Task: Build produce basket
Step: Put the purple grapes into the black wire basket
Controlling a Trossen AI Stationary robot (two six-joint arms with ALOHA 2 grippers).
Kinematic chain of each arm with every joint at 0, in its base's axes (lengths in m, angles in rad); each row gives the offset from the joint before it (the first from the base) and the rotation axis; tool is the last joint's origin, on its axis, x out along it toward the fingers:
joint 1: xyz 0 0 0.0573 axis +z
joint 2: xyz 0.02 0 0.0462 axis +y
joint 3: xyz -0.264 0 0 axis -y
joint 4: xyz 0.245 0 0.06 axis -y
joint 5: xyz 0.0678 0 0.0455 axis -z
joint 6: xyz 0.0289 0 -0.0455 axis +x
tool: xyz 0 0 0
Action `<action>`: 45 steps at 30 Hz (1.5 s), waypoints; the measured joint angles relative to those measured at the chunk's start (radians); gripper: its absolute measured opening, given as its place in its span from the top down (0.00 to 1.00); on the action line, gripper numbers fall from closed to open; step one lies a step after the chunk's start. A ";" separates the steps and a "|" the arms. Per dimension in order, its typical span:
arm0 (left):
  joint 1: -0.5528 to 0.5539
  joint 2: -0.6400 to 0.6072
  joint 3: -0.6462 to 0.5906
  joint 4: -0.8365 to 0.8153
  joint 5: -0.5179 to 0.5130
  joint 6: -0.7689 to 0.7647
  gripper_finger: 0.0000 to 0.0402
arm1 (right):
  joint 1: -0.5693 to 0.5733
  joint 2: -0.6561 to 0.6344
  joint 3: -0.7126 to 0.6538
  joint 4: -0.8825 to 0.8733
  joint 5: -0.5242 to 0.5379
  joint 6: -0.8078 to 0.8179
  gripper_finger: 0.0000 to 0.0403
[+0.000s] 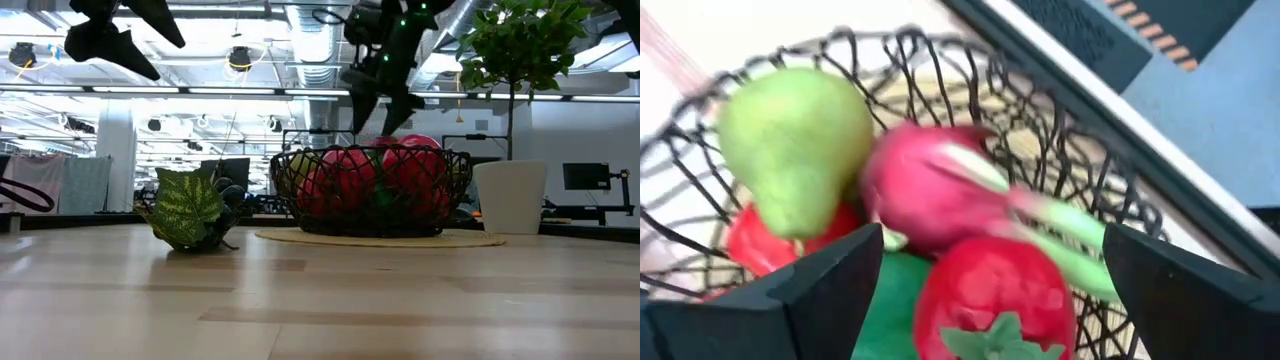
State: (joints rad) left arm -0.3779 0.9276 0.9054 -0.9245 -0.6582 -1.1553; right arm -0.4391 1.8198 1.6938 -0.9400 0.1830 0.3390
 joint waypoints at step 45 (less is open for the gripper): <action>-0.006 0.002 -0.001 -0.098 0.071 0.095 0.19 | 0.635 0.503 0.066 0.523 0.077 0.446 0.03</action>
State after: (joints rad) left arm -0.3836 0.9295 0.9047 -1.0225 -0.5869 -1.0603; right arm 0.1957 2.3226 1.7599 -0.4174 0.2597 0.7847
